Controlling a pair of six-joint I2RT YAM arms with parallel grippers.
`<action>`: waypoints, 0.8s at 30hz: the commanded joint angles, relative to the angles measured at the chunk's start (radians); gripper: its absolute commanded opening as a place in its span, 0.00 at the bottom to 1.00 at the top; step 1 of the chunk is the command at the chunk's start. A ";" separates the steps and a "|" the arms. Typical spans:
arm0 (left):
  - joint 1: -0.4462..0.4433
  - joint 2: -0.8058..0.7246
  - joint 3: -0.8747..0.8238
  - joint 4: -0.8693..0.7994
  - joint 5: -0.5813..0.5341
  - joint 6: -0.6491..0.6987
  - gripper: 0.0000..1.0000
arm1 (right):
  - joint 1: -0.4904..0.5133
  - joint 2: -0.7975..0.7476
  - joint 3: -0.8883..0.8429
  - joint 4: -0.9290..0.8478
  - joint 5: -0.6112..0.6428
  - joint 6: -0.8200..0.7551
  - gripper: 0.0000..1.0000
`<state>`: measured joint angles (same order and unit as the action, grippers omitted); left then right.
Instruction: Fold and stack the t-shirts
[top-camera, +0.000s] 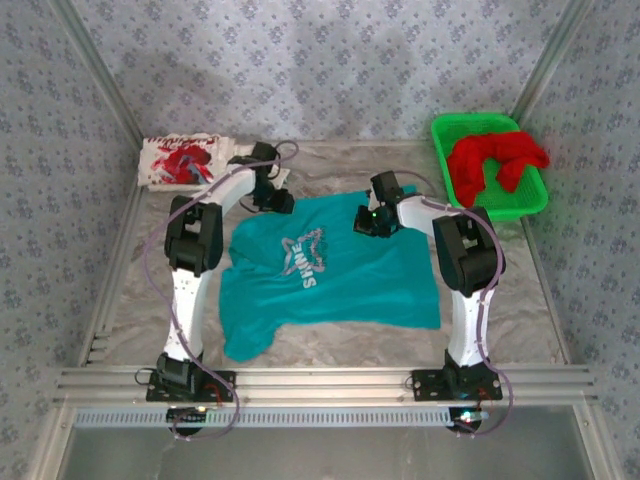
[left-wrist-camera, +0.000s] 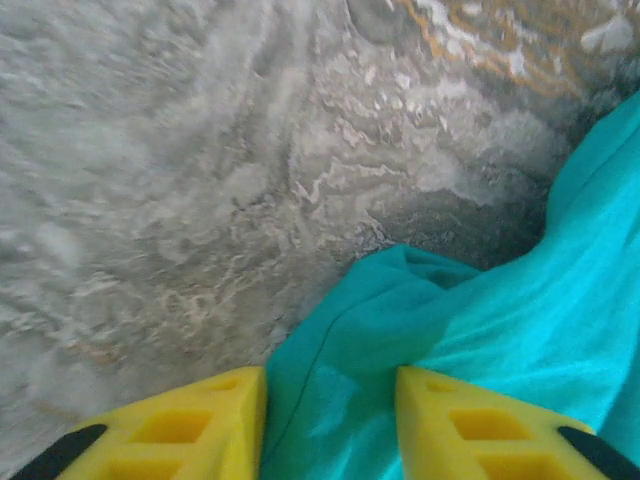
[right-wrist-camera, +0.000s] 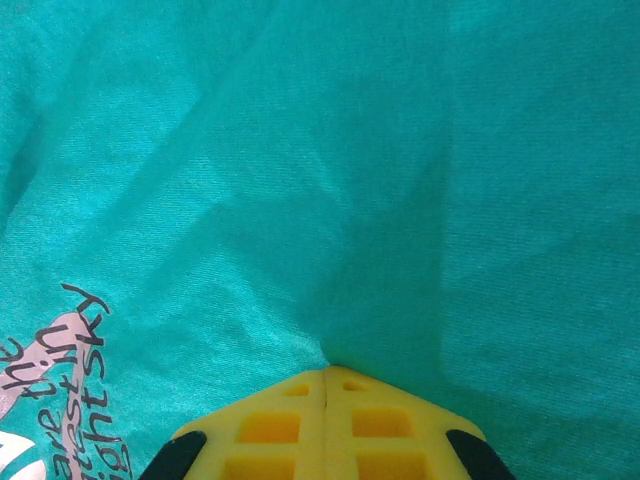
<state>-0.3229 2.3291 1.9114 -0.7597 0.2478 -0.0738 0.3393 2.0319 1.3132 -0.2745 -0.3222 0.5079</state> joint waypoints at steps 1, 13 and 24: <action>0.005 0.019 -0.013 0.014 0.023 0.018 0.28 | -0.009 0.007 -0.011 -0.005 0.004 0.010 0.00; -0.098 -0.133 -0.018 0.012 -0.259 -0.033 0.00 | -0.030 0.001 -0.036 0.010 0.000 0.020 0.00; -0.473 -0.441 -0.494 0.227 -0.625 -0.337 0.00 | -0.065 0.032 -0.045 0.038 -0.009 0.035 0.00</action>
<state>-0.7498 1.9354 1.4860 -0.5648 -0.2634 -0.2977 0.2913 2.0319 1.2869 -0.2157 -0.3557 0.5346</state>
